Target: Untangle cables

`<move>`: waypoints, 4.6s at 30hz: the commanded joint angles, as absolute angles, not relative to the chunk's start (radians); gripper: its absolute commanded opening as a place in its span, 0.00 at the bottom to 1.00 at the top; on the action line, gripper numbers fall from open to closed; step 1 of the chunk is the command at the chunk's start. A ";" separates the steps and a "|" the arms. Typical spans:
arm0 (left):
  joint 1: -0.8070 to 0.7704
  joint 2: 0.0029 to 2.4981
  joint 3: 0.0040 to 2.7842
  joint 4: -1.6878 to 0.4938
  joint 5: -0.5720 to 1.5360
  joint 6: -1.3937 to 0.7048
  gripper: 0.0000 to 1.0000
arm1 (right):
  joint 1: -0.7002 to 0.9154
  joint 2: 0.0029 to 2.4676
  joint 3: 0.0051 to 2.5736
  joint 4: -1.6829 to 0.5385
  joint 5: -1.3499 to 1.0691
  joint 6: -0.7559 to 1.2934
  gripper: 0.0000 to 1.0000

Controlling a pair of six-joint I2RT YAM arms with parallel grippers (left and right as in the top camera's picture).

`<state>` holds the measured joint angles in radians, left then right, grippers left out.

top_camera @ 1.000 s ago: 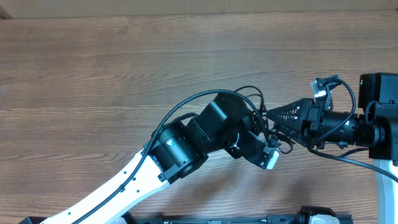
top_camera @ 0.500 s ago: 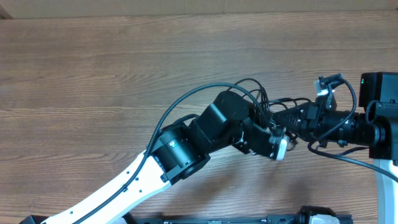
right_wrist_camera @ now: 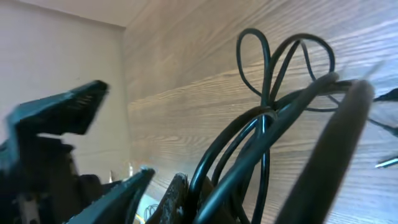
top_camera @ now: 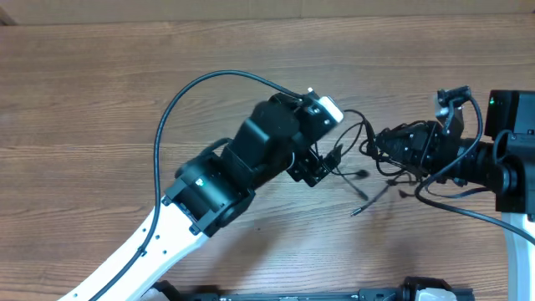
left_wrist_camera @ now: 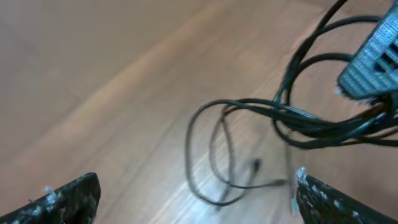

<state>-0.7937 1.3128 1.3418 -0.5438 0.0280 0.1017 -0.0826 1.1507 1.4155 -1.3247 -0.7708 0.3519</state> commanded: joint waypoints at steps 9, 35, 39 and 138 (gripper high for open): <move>-0.705 1.295 1.362 -0.665 0.722 0.695 0.95 | -0.076 1.158 1.421 -1.215 -1.222 0.445 0.04; -0.706 1.294 1.362 -0.570 0.707 0.893 0.41 | -0.076 1.179 1.421 -1.222 -1.311 0.438 0.04; -0.706 1.294 1.362 -0.561 0.707 0.893 0.42 | -0.072 1.179 1.421 -1.238 -1.312 0.438 0.04; -0.630 1.542 1.362 -0.715 0.708 0.283 0.69 | -0.072 1.357 1.421 -1.496 -0.465 0.231 0.04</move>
<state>-0.6266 1.4555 1.3544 -0.7261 0.6846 0.3618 -0.0715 1.3590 1.4143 -1.5032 -0.4454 0.2405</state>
